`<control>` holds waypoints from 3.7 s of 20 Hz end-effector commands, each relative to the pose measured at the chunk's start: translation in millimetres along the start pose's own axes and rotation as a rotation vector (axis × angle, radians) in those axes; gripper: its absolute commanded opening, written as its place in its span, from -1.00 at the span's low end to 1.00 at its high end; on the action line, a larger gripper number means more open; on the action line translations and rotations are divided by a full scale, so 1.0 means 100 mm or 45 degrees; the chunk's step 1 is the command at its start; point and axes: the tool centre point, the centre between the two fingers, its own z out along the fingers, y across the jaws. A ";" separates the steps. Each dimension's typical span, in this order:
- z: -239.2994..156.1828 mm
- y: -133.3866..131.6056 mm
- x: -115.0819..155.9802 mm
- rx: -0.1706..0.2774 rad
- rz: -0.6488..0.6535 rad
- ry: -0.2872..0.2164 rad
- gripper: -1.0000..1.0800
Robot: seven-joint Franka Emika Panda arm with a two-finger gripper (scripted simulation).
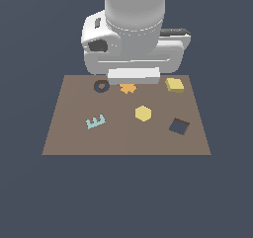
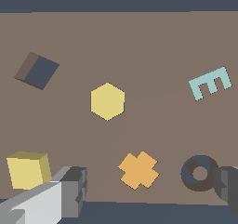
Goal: Insert a designated object into the corresponding slot on a board.
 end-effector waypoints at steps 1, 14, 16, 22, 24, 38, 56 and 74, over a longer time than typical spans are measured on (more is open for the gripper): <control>0.00 0.00 0.00 0.000 0.000 0.000 0.92; 0.10 -0.19 0.07 -0.008 -0.202 0.005 0.92; 0.13 -0.25 0.08 -0.011 -0.270 0.006 0.92; 0.26 -0.52 0.11 -0.023 -0.537 0.013 0.92; 0.32 -0.63 0.11 -0.028 -0.648 0.016 0.92; 0.75 -1.37 -0.23 -0.065 -1.490 0.036 0.92; 0.99 -1.59 -0.57 -0.087 -1.910 0.045 0.92; 1.19 -1.58 -0.56 -0.087 -1.910 0.045 -1.00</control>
